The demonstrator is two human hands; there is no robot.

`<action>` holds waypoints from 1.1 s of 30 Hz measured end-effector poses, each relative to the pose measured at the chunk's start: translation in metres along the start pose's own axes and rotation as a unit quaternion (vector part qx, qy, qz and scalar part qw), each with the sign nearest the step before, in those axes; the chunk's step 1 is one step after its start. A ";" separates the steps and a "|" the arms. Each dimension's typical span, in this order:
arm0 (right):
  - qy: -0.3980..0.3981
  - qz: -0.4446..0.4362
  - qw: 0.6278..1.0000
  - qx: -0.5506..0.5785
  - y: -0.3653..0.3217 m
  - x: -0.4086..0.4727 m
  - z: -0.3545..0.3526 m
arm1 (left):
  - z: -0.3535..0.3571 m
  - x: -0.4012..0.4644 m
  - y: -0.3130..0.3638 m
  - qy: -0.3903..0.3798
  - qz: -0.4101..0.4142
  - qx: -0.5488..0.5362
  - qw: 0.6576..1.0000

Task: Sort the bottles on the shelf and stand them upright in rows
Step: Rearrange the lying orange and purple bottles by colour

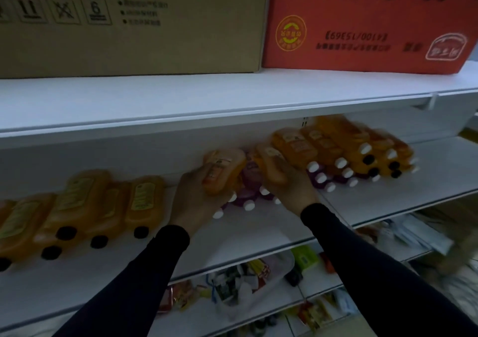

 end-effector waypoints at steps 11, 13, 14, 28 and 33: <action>0.254 -0.046 0.964 -0.057 0.014 -0.114 -0.151 | 0.094 -0.002 0.089 -0.071 0.091 -0.064 0.991; 0.269 -0.012 0.961 -0.067 0.039 -0.134 -0.177 | 0.126 -0.008 0.117 -0.100 0.107 -0.098 0.984; 0.276 0.007 0.959 -0.068 0.054 -0.146 -0.189 | 0.142 -0.012 0.131 -0.110 0.114 -0.117 0.980; 0.308 0.149 0.925 -0.167 0.280 -0.271 -0.382 | 0.416 -0.038 0.291 -0.151 0.129 -0.090 0.976; 0.296 0.157 0.927 -0.169 0.345 -0.259 -0.421 | 0.499 -0.014 0.320 -0.189 0.112 -0.105 0.970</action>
Point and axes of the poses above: each hand's wrist, its own x-axis towards the middle knuckle, its own z-axis out of the palm, y = z × x, the point moved 7 cm from there along x, towards the middle knuckle, and after that the axes turned 11 degrees about -z, right-handed, at the moved point
